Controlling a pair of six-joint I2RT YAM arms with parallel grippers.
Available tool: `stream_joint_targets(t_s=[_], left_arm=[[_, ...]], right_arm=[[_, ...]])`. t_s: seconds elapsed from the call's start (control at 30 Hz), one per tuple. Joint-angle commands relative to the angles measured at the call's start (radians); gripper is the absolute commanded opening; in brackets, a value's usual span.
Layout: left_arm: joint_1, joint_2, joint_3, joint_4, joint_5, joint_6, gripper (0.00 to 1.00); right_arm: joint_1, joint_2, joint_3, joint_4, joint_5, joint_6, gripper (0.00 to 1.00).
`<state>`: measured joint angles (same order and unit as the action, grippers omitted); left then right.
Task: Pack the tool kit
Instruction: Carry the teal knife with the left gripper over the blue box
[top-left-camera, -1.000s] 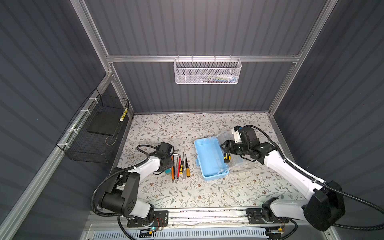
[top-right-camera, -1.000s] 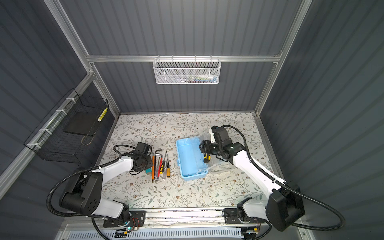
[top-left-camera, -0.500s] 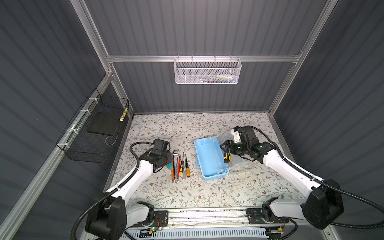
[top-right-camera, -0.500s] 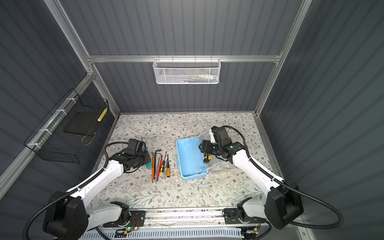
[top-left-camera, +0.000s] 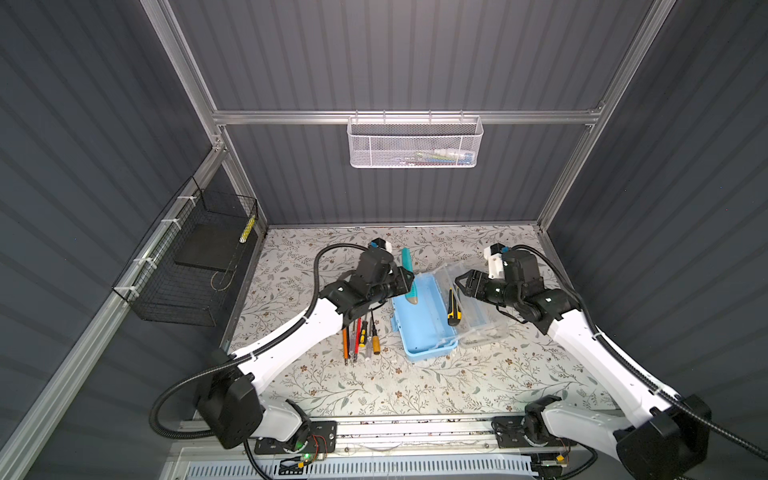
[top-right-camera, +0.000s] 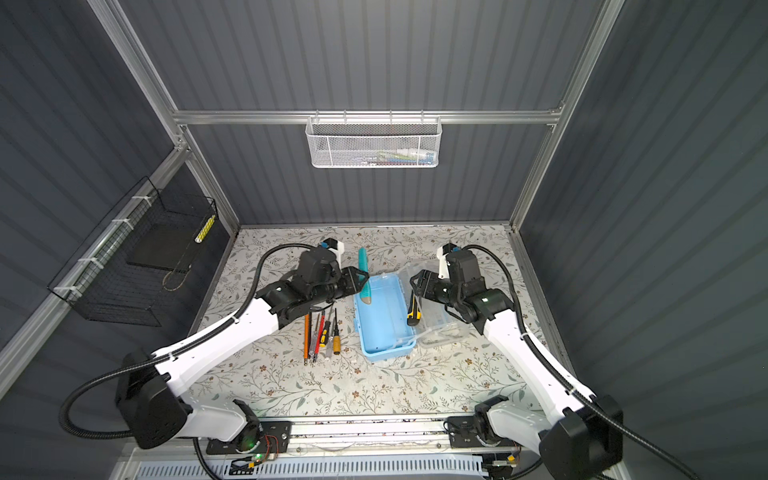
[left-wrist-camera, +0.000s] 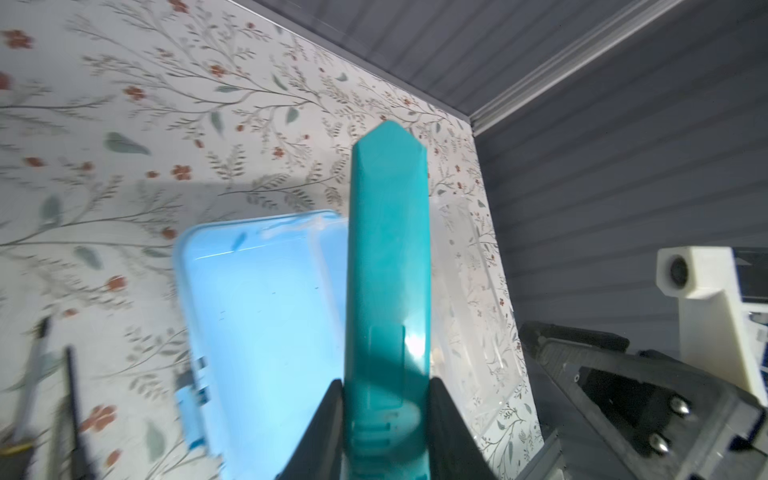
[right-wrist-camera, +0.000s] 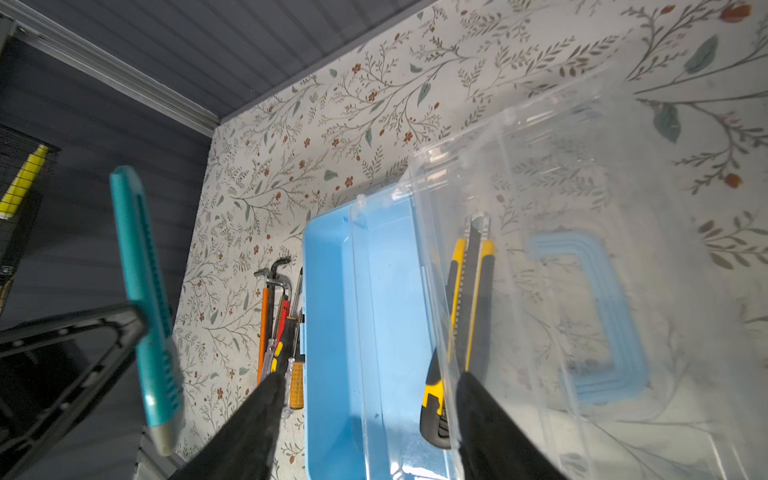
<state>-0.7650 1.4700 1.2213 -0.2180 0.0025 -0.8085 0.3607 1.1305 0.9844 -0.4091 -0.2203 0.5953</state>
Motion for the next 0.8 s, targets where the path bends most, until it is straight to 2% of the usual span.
stream_joint_targets(t_s=[0.0,0.27,0.77], left_arm=[[-0.039,0.127,0.094,0.075,0.057,0.004,0.20],[-0.108,0.299,0.167,0.099,0.046,-0.023,0.20],[-0.165,0.391,0.169,0.033,-0.033,-0.071,0.21]], right_arm=[[-0.023,-0.061,-0.015,-0.032,0.002,-0.004,0.66],[-0.043,-0.149,-0.039,-0.082,0.030,-0.017,0.66],[-0.058,-0.210,-0.089,-0.090,0.026,-0.024,0.66]])
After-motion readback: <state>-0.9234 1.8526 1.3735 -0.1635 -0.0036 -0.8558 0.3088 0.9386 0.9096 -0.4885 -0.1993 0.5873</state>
